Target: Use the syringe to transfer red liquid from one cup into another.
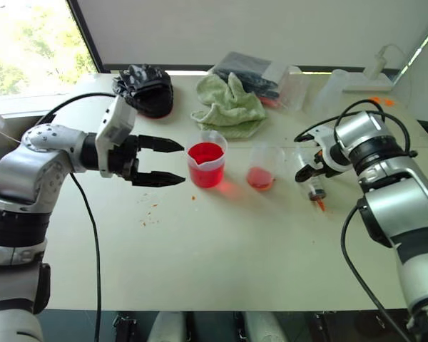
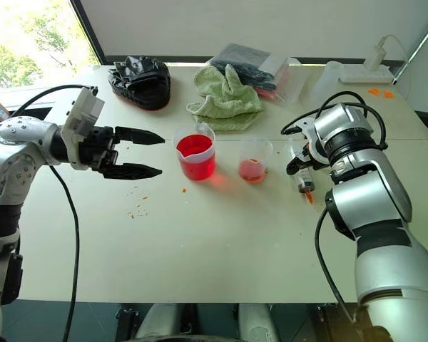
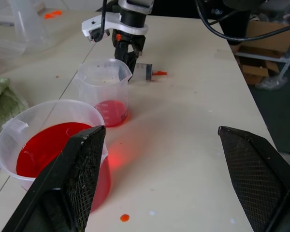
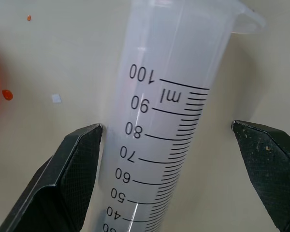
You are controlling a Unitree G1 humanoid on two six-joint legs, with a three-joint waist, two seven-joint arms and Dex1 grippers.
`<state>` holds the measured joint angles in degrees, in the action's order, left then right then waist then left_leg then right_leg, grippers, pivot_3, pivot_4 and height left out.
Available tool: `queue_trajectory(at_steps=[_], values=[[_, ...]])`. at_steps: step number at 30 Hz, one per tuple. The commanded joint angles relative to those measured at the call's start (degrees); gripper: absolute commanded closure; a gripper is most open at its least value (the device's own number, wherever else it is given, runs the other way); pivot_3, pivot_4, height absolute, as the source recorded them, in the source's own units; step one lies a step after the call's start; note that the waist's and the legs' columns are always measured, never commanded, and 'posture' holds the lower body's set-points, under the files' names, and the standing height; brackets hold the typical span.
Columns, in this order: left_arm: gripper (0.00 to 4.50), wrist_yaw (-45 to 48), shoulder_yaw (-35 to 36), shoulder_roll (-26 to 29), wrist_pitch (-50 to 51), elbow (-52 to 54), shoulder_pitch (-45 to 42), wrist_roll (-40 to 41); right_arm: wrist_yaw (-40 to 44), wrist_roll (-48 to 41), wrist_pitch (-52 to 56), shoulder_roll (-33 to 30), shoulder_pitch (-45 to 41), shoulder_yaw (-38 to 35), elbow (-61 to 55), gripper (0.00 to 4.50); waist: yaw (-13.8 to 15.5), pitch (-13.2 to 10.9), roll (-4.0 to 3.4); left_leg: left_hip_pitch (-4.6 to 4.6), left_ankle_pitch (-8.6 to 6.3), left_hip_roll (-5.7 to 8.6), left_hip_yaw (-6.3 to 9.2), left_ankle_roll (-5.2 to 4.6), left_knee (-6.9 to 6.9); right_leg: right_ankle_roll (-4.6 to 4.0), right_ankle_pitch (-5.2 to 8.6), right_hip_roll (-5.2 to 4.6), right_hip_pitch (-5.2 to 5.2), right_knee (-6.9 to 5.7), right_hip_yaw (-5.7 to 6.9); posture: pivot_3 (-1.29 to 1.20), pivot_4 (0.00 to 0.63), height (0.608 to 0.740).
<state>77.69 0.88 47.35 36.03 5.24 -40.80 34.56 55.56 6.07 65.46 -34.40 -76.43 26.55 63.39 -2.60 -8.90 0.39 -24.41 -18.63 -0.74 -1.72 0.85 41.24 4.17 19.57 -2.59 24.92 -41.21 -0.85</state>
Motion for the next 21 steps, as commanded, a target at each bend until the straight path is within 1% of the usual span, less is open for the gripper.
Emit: queue_trajectory(at_steps=[1,3,5,6,12,13,15,16,19,21], values=[[0.61,-0.2,1.7,1.1,0.0,1.7,0.0,1.0,-0.2,0.8,-1.0,0.7,-1.7,-1.6,1.0,0.9,-0.1,0.0,0.0,0.0,0.0,0.0,0.0,0.0,0.0,0.0,0.0,0.0,0.0,0.0,0.0,0.0,0.15,0.711],[0.61,-0.3,1.6,1.1,-0.2,1.6,-0.1,1.0,-0.2,1.1,-1.1,0.9,-1.8,-2.0,1.4,1.8,-0.1,0.0,0.0,0.0,0.0,0.0,0.0,0.0,-0.01,0.0,0.0,0.0,0.01,0.0,0.0,0.0,0.15,0.711],[0.61,-0.3,1.6,1.1,-0.3,1.5,-0.2,1.0,-0.3,1.2,-1.2,1.0,-2.0,-2.5,1.7,2.89,-0.1,0.0,0.0,0.0,0.0,0.0,0.0,0.0,-0.01,0.0,0.0,0.0,0.01,0.0,0.0,0.0,0.15,0.711],[0.61,-0.3,1.6,1.1,-0.3,1.4,-0.2,1.0,-0.3,1.2,-1.2,1.1,-2.0,-2.7,1.8,3.08,-0.1,0.0,0.0,0.0,0.0,0.0,0.0,0.0,-0.01,0.0,0.0,0.0,0.01,0.0,0.0,0.0,0.15,0.711],[0.61,-0.1,1.1,0.8,-0.7,0.7,-0.8,0.7,-0.2,1.4,-0.4,0.3,-1.7,-4.1,1.0,3.08,-0.1,0.0,0.0,0.0,0.0,0.0,0.0,0.0,-0.01,0.0,0.0,0.0,0.0,0.0,0.0,0.0,0.15,0.711],[0.61,-0.1,1.1,0.7,-0.7,0.5,-1.1,0.7,-1.8,1.0,-0.8,-0.6,-1.4,-5.8,0.2,3.08,-0.1,0.0,0.0,0.0,0.0,0.0,0.0,0.0,-0.01,0.0,0.0,0.0,0.01,-0.01,0.0,0.0,0.15,0.711],[0.61,-0.2,1.2,0.5,-0.4,0.3,-1.5,1.1,-7.3,-1.0,-7.2,-3.0,0.8,-11.9,-4.5,3.08,0.1,0.0,0.0,0.0,0.0,0.0,0.0,0.0,-0.01,0.0,0.0,0.0,0.01,0.0,0.0,0.0,0.15,0.711],[0.61,-0.4,1.5,0.4,-0.2,0.2,-1.5,1.4,-9.2,-1.9,-8.7,-4.0,1.7,-14.7,-6.8,3.08,0.2,0.0,0.0,-0.01,0.0,0.0,0.0,0.0,0.0,0.0,0.0,-0.01,0.0,0.0,0.0,0.0,0.15,0.711],[0.61,-0.7,2.0,0.3,0.4,-0.4,-1.5,2.1,-15.5,-4.9,-8.5,-6.0,4.0,-23.9,-15.3,3.08,0.1,0.0,0.0,-0.02,0.0,0.03,0.0,0.0,0.0,0.0,0.0,-0.05,-0.01,0.0,0.0,0.0,0.15,0.711],[0.61,-0.5,1.9,0.2,0.5,-1.3,-2.3,2.2,-16.6,-6.5,-8.3,-7.3,6.7,-27.4,-23.3,3.08,0.1,0.0,0.0,-0.02,0.0,0.01,0.0,0.0,-0.04,0.0,0.0,-0.03,0.01,0.0,0.0,0.0,0.15,0.711]])
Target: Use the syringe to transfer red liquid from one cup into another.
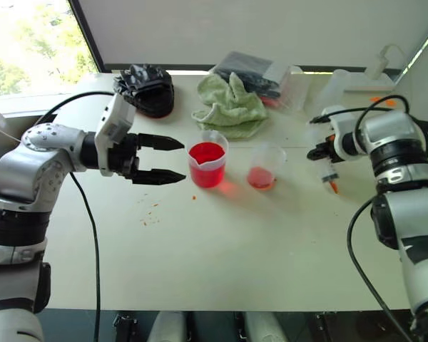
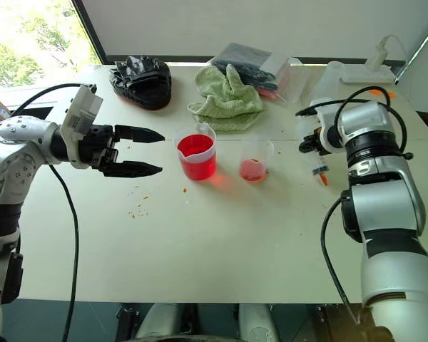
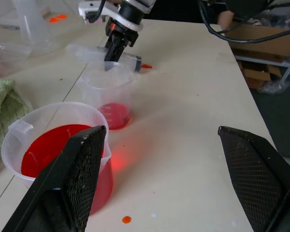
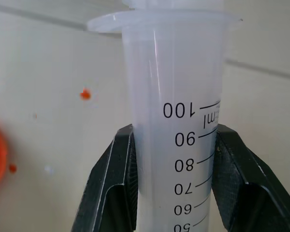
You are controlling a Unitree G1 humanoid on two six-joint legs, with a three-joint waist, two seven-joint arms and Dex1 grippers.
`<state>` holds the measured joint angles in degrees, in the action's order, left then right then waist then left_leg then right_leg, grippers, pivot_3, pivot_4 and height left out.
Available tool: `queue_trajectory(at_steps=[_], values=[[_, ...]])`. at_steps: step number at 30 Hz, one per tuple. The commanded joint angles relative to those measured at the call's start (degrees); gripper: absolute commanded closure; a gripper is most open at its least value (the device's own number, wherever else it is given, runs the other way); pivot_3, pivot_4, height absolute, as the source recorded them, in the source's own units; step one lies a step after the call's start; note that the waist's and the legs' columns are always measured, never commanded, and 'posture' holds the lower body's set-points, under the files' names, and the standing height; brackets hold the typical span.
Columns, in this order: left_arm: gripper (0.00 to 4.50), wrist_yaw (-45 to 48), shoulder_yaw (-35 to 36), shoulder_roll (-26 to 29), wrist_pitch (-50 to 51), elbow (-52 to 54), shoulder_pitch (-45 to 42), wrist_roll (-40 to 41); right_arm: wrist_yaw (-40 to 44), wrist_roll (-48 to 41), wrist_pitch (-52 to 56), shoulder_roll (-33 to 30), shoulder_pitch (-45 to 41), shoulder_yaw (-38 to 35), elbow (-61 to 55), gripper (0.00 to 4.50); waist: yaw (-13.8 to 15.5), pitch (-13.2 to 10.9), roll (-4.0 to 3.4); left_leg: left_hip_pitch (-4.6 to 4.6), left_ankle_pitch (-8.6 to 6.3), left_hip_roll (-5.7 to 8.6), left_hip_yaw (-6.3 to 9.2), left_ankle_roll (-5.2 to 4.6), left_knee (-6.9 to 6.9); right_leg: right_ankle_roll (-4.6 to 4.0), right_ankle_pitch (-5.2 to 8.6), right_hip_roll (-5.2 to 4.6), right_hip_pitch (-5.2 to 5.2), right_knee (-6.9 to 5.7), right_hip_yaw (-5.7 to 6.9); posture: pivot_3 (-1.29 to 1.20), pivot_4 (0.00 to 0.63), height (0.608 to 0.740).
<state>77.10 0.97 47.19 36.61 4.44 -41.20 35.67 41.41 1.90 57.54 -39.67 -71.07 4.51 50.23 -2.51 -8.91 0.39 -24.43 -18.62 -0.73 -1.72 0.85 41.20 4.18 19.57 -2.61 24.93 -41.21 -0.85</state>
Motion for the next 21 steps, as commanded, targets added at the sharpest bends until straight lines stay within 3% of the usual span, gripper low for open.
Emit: queue_trajectory(at_steps=[1,7,12,14,21], values=[[0.61,0.2,1.9,0.2,0.2,-1.4,-2.7,1.3,-3.8,-3.0,-0.5,-2.3,2.6,-7.4,-14.4,3.08,0.0,0.0,0.0,0.01,0.0,-0.02,0.0,0.0,-0.01,0.0,0.0,0.03,0.0,0.0,0.0,0.0,0.15,0.711],[0.61,0.8,2.7,-2.5,1.2,-9.8,-10.4,2.6,-10.7,-7.0,-0.7,0.0,4.8,-15.7,-32.2,3.08,-0.1,0.0,0.0,0.0,0.0,-0.01,-0.02,0.0,0.01,0.0,0.0,0.03,0.0,0.0,-0.01,0.0,0.15,0.711],[0.61,2.7,1.8,-2.7,0.0,-15.0,-15.8,1.2,-15.8,-14.3,-0.9,8.9,2.6,-22.3,-43.7,3.08,-0.4,0.0,0.0,0.02,0.03,-0.05,-0.02,0.05,-0.05,0.0,0.0,0.08,0.05,-0.03,-0.02,0.0,0.15,0.711],[0.61,3.5,1.6,-2.7,-0.2,-17.0,-17.9,0.7,-18.4,-18.3,-0.6,15.2,2.6,-24.3,-49.3,3.08,-0.4,0.0,0.0,0.02,0.03,-0.05,-0.02,0.05,-0.04,0.0,0.0,0.07,0.05,-0.05,-0.01,0.0,0.15,0.711],[0.61,5.3,2.3,-0.6,-0.2,-20.9,-22.1,-0.7,-22.7,-24.0,-6.8,29.0,11.1,-21.0,-61.9,3.08,-0.2,0.0,0.01,0.01,0.03,0.02,0.09,0.06,-0.02,0.0,0.0,0.03,0.02,-0.11,0.04,0.0,0.15,0.711]])
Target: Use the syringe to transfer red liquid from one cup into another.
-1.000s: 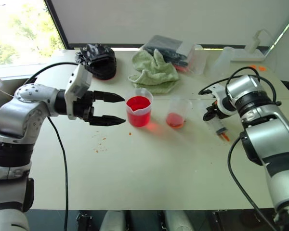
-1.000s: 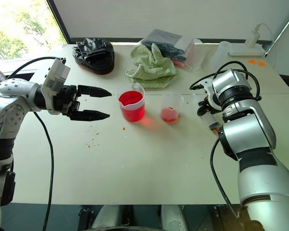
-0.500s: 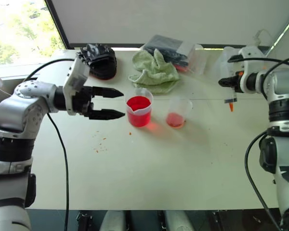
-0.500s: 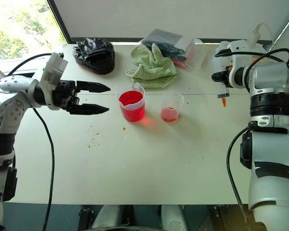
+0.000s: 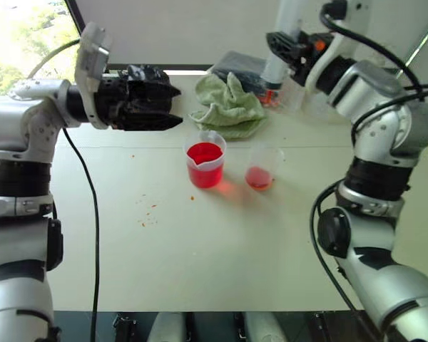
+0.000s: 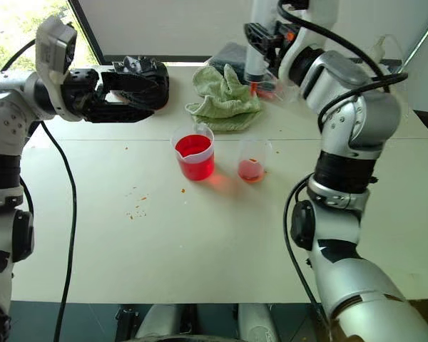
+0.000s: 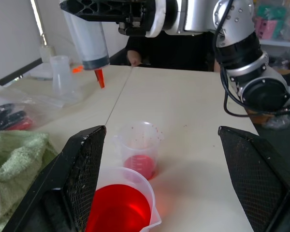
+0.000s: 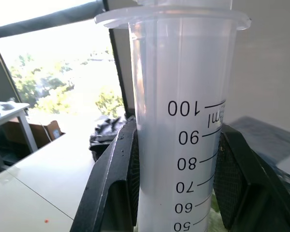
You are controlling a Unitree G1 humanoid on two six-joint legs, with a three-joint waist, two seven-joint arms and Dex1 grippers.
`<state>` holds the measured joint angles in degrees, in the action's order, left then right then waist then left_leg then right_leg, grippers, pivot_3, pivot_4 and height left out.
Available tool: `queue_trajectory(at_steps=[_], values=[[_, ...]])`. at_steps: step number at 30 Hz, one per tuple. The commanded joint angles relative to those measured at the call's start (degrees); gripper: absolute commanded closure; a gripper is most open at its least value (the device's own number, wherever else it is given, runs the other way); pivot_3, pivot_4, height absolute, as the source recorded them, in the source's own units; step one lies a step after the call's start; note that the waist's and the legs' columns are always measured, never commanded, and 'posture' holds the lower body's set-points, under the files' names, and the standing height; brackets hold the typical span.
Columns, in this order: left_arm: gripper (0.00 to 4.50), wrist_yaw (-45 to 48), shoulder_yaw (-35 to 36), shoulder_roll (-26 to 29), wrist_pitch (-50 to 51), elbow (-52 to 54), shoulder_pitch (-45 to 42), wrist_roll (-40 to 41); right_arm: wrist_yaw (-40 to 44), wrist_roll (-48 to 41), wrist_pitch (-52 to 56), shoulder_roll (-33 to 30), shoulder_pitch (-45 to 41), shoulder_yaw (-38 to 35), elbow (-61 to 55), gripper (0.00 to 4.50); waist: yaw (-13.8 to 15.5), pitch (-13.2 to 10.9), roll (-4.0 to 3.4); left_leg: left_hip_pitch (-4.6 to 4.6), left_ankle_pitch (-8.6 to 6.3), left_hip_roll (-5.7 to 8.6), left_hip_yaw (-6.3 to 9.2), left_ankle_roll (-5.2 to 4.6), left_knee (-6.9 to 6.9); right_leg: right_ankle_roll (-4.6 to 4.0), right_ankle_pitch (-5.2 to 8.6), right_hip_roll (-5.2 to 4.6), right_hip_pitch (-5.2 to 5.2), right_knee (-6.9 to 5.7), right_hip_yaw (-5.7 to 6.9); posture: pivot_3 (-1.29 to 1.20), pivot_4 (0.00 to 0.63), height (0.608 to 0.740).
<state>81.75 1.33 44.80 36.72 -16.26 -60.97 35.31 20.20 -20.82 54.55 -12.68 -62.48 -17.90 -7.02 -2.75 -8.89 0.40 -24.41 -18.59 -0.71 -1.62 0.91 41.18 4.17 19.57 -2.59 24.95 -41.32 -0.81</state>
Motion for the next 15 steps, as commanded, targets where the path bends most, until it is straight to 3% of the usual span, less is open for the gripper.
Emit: queue_trajectory(at_steps=[1,7,15], values=[[0.61,0.7,2.1,2.3,-0.2,-0.6,-2.6,-0.5,-1.4,-1.3,-5.5,3.0,4.0,2.8,-5.5,3.08,0.0,0.0,0.0,0.0,0.0,0.03,0.0,0.0,0.01,0.0,0.0,-0.02,-0.01,0.01,0.0,0.0,0.15,0.711],[0.61,-0.1,3.2,3.2,2.5,-0.8,-3.4,0.6,4.1,-0.7,-14.4,3.0,13.9,12.0,-7.7,3.08,-0.2,0.0,0.0,0.0,0.0,0.04,0.02,0.0,-0.01,0.0,0.0,-0.02,-0.01,0.03,0.01,0.0,0.15,0.711],[0.61,-1.2,4.2,3.6,5.0,1.9,-1.9,1.4,5.5,0.0,-23.3,5.5,15.8,17.7,-6.6,3.08,-1.5,0.0,0.0,0.03,0.01,0.0,0.05,0.02,-0.03,0.0,0.0,0.02,0.0,0.01,0.03,0.0,0.15,0.711]])
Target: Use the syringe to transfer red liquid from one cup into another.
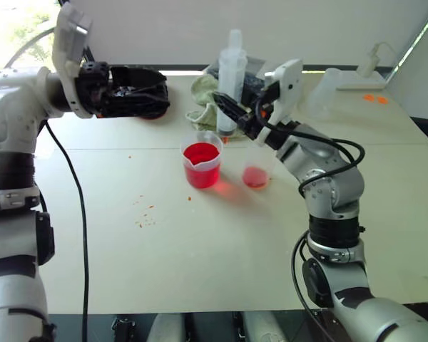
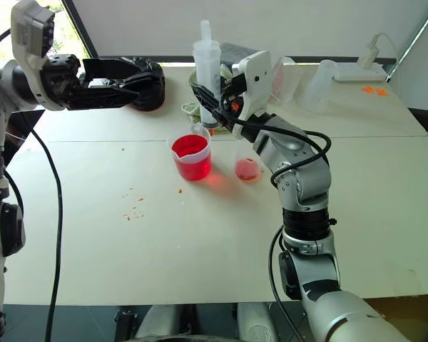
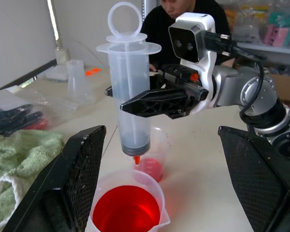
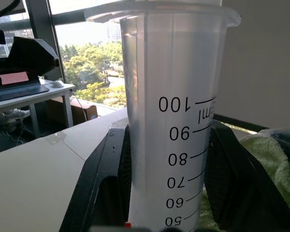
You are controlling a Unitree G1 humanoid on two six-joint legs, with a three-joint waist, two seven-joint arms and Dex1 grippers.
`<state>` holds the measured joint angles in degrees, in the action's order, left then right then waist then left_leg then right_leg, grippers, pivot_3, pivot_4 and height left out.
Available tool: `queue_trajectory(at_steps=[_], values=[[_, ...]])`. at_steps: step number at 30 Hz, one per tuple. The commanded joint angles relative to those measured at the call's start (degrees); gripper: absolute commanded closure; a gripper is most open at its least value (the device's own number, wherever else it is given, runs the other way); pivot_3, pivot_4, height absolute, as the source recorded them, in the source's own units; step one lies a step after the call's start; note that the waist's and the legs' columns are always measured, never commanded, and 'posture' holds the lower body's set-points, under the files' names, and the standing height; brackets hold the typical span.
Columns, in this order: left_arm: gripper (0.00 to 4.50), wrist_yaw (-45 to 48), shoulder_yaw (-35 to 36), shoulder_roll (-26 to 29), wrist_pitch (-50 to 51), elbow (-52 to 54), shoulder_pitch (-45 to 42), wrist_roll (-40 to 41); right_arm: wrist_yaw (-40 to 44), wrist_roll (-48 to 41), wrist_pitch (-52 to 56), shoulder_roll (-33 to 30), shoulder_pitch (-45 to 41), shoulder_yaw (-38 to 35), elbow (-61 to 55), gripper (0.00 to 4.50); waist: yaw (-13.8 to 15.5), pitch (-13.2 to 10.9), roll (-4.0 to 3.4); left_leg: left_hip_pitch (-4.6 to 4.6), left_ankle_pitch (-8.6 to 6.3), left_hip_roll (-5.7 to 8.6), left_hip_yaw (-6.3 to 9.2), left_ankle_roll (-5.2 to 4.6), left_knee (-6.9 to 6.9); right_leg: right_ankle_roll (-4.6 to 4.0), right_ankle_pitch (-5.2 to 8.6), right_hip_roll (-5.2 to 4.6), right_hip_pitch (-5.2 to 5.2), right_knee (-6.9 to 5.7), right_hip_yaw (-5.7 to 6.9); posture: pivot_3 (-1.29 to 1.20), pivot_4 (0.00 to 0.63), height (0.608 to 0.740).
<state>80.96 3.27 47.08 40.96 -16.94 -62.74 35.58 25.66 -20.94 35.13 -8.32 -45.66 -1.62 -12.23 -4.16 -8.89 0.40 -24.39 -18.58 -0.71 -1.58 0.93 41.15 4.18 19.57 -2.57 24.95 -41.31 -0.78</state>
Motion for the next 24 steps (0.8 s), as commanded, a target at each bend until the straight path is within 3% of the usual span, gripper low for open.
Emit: queue_trajectory(at_steps=[1,10,24], values=[[0.61,-0.5,2.3,1.3,1.0,2.9,0.1,1.2,0.0,0.2,-4.5,1.4,-1.3,1.7,-1.0,3.08,-0.1,0.0,0.0,0.01,0.01,-0.01,0.0,0.02,-0.02,0.0,0.0,0.01,0.0,0.0,0.0,0.0,0.15,0.711],[0.61,-1.4,2.7,0.9,1.8,3.8,0.8,1.1,0.3,-1.2,-5.9,4.1,-2.2,3.8,1.6,3.08,0.0,0.0,0.0,0.01,0.02,-0.01,0.01,0.03,0.0,0.0,0.0,0.01,-0.01,0.0,0.01,0.0,0.15,0.711],[0.61,-1.7,2.5,0.3,0.2,1.4,-0.8,0.0,2.9,2.9,-16.4,5.2,0.0,6.5,13.6,3.08,0.0,0.0,0.0,0.01,0.02,0.0,0.02,0.04,0.0,0.0,0.0,0.01,-0.02,0.0,0.03,0.0,0.15,0.711]])
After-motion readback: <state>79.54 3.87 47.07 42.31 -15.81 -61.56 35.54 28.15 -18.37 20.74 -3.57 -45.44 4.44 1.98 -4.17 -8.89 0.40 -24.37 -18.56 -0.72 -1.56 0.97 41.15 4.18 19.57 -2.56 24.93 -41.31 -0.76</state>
